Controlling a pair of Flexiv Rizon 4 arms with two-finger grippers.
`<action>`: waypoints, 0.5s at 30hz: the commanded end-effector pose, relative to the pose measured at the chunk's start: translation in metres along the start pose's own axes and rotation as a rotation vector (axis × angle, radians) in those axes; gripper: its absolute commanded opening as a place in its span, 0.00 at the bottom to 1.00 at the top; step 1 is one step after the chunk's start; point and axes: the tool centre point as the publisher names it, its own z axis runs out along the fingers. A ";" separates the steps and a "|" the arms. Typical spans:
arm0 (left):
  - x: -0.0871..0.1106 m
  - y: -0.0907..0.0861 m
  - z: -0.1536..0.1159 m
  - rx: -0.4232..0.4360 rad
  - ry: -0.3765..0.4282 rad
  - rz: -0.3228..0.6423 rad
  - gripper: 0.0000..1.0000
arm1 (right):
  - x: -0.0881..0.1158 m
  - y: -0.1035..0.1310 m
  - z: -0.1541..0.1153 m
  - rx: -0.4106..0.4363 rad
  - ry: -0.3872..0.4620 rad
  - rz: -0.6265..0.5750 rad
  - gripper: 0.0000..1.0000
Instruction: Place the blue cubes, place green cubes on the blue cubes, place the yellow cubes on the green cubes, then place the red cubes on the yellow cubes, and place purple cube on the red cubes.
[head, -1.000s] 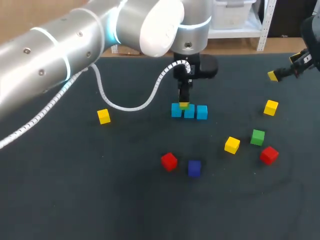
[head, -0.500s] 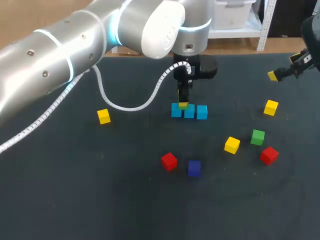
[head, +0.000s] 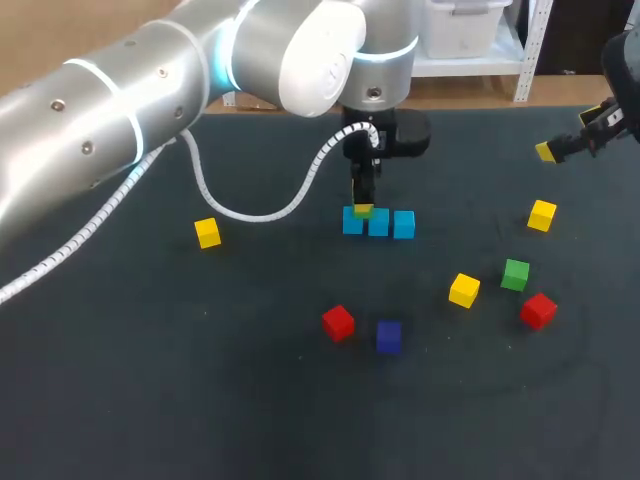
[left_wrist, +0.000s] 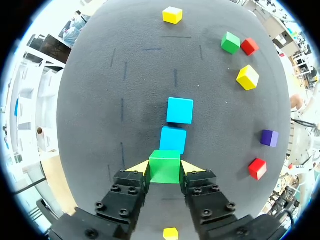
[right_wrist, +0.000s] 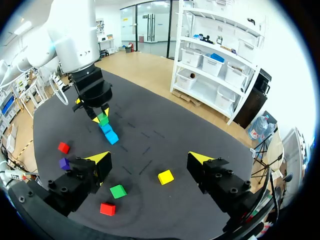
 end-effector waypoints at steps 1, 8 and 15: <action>0.001 -0.001 0.000 -0.001 -0.003 -0.001 0.00 | 0.000 0.001 -0.001 0.003 0.000 0.001 1.00; 0.001 -0.002 0.000 0.003 0.002 0.007 0.27 | 0.000 0.001 -0.001 0.003 0.000 0.001 1.00; 0.001 -0.003 -0.002 0.007 0.001 0.008 1.00 | 0.000 0.001 -0.001 0.003 0.000 0.001 1.00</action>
